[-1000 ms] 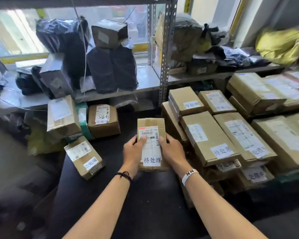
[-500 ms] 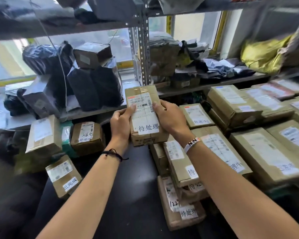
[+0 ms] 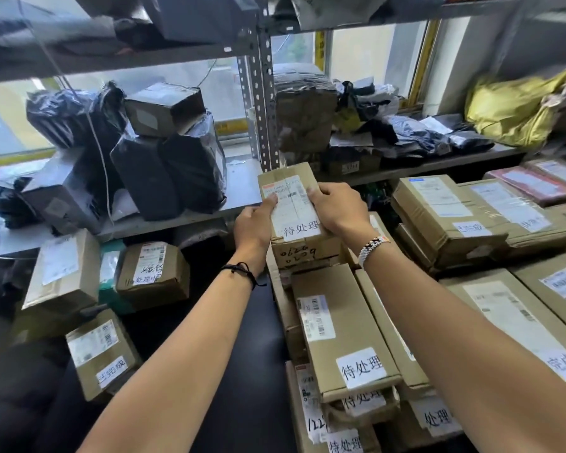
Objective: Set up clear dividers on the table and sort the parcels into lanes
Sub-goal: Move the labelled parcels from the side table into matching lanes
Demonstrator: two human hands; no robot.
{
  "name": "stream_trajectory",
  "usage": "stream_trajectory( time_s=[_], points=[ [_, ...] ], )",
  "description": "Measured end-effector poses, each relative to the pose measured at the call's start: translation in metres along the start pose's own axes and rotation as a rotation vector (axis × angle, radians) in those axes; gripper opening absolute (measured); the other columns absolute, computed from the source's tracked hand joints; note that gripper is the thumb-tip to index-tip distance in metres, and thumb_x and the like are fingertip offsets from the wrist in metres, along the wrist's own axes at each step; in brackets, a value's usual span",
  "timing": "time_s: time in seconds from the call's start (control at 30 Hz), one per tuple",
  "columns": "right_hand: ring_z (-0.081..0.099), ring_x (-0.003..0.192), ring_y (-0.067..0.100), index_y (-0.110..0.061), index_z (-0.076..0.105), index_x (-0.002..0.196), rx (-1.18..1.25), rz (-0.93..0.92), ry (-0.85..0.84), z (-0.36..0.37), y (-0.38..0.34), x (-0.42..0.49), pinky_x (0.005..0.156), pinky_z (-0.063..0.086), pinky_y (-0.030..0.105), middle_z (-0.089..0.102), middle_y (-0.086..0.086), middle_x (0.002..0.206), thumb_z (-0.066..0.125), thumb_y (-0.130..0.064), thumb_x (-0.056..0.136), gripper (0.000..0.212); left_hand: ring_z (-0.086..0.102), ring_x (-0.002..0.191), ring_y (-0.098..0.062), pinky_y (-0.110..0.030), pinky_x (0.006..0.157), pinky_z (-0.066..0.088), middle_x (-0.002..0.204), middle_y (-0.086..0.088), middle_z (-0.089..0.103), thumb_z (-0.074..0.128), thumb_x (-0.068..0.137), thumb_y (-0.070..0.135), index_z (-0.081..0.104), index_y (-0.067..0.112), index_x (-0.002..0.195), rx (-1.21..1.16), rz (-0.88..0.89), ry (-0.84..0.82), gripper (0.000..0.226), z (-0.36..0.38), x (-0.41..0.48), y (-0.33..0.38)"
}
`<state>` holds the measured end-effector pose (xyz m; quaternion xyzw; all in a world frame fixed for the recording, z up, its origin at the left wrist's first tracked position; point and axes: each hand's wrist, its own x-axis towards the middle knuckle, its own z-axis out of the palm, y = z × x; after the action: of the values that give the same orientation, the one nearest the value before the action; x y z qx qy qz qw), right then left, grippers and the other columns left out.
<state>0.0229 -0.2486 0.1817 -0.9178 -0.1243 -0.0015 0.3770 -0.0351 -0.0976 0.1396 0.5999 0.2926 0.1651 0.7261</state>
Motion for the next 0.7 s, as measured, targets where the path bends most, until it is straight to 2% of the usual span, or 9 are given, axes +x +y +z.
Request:
stream_trajectory(
  time_s=[0.1, 0.17, 0.27, 0.3, 0.37, 0.47, 0.57, 0.63, 0.7],
  points=[
    [0.063, 0.089, 0.023, -0.022, 0.075, 0.098, 0.049, 0.094, -0.130, 0.012, 0.007, 0.021, 0.077, 0.049, 0.038, 0.074, -0.002, 0.097, 0.046, -0.052, 0.103, 0.042, 0.076, 0.102, -0.033, -0.047, 0.099, 0.059, 0.105, -0.012, 0.079, 0.074, 0.094, 0.040, 0.071, 0.007, 0.107, 0.044, -0.079, 0.005, 0.035, 0.003, 0.020, -0.004],
    [0.066, 0.086, 0.021, -0.021, 0.073, 0.090, 0.053, 0.101, -0.141, 0.014, 0.007, 0.034, 0.071, 0.048, 0.037, 0.073, -0.004, 0.090, 0.046, -0.052, 0.101, 0.043, 0.078, 0.099, -0.030, -0.044, 0.094, 0.062, 0.105, -0.011, 0.080, 0.074, 0.095, 0.039, 0.069, 0.005, 0.118, 0.013, -0.083, -0.023, 0.041, 0.004, 0.030, -0.002],
    [0.064, 0.082, 0.020, -0.018, 0.071, 0.091, -0.019, 0.115, -0.161, 0.016, 0.011, 0.042, 0.068, 0.044, 0.037, 0.071, -0.004, 0.089, 0.043, -0.053, 0.097, 0.045, 0.080, 0.084, -0.020, -0.031, 0.068, 0.062, 0.102, -0.007, 0.081, 0.070, 0.096, 0.043, 0.069, 0.009, 0.121, 0.054, -0.095, -0.049, 0.043, 0.004, 0.034, -0.007],
    [0.062, 0.084, 0.021, -0.016, 0.069, 0.094, -0.041, 0.131, -0.192, 0.017, 0.014, 0.042, 0.073, 0.044, 0.038, 0.070, -0.003, 0.094, 0.042, -0.053, 0.098, 0.046, 0.079, 0.082, -0.018, -0.031, 0.067, 0.060, 0.102, -0.006, 0.081, 0.068, 0.097, 0.046, 0.070, 0.012, 0.120, 0.073, -0.115, -0.061, 0.041, 0.004, 0.032, -0.010],
    [0.060, 0.092, 0.025, -0.017, 0.066, 0.103, -0.083, 0.158, -0.214, 0.017, 0.021, 0.040, 0.081, 0.045, 0.041, 0.068, 0.002, 0.107, 0.041, -0.055, 0.099, 0.046, 0.077, 0.092, -0.019, -0.036, 0.081, 0.057, 0.103, 0.001, 0.081, 0.061, 0.098, 0.055, 0.072, 0.021, 0.115, 0.122, -0.152, -0.084, 0.040, 0.003, 0.030, -0.014],
    [0.060, 0.114, 0.032, -0.019, 0.062, 0.128, -0.080, 0.173, -0.129, 0.009, 0.017, 0.036, 0.098, 0.050, 0.048, 0.064, 0.008, 0.130, 0.040, -0.063, 0.098, 0.057, 0.071, 0.088, -0.013, -0.031, 0.070, 0.048, 0.081, 0.013, 0.080, 0.056, 0.098, 0.060, 0.072, 0.024, 0.100, 0.148, -0.148, -0.085, 0.039, -0.001, 0.026, -0.004],
    [0.052, 0.132, 0.035, -0.020, 0.052, 0.145, -0.085, 0.101, -0.046, -0.002, 0.002, 0.028, 0.109, 0.044, 0.053, 0.052, 0.011, 0.148, 0.038, -0.067, 0.099, 0.068, 0.065, 0.083, -0.009, -0.030, 0.064, 0.041, 0.082, 0.012, 0.074, 0.057, 0.097, 0.062, 0.068, 0.023, 0.093, 0.172, -0.110, -0.042, 0.041, -0.009, 0.024, 0.007],
    [0.050, 0.134, 0.036, -0.021, 0.049, 0.148, -0.071, 0.047, 0.020, -0.009, -0.006, 0.018, 0.111, 0.042, 0.054, 0.048, 0.012, 0.150, 0.038, -0.068, 0.099, 0.069, 0.062, 0.084, -0.006, -0.029, 0.064, 0.041, 0.093, 0.011, 0.069, 0.057, 0.098, 0.062, 0.067, 0.020, 0.103, 0.182, -0.084, -0.028, 0.043, -0.017, 0.022, 0.013],
    [0.052, 0.130, 0.034, -0.025, 0.051, 0.147, -0.064, 0.014, 0.124, -0.016, -0.007, 0.005, 0.108, 0.044, 0.055, 0.050, 0.011, 0.147, 0.038, -0.069, 0.099, 0.067, 0.063, 0.096, -0.010, -0.031, 0.075, 0.045, 0.110, 0.007, 0.067, 0.058, 0.097, 0.062, 0.065, 0.016, 0.123, 0.191, -0.063, -0.023, 0.053, -0.026, 0.022, 0.016]
  ],
)
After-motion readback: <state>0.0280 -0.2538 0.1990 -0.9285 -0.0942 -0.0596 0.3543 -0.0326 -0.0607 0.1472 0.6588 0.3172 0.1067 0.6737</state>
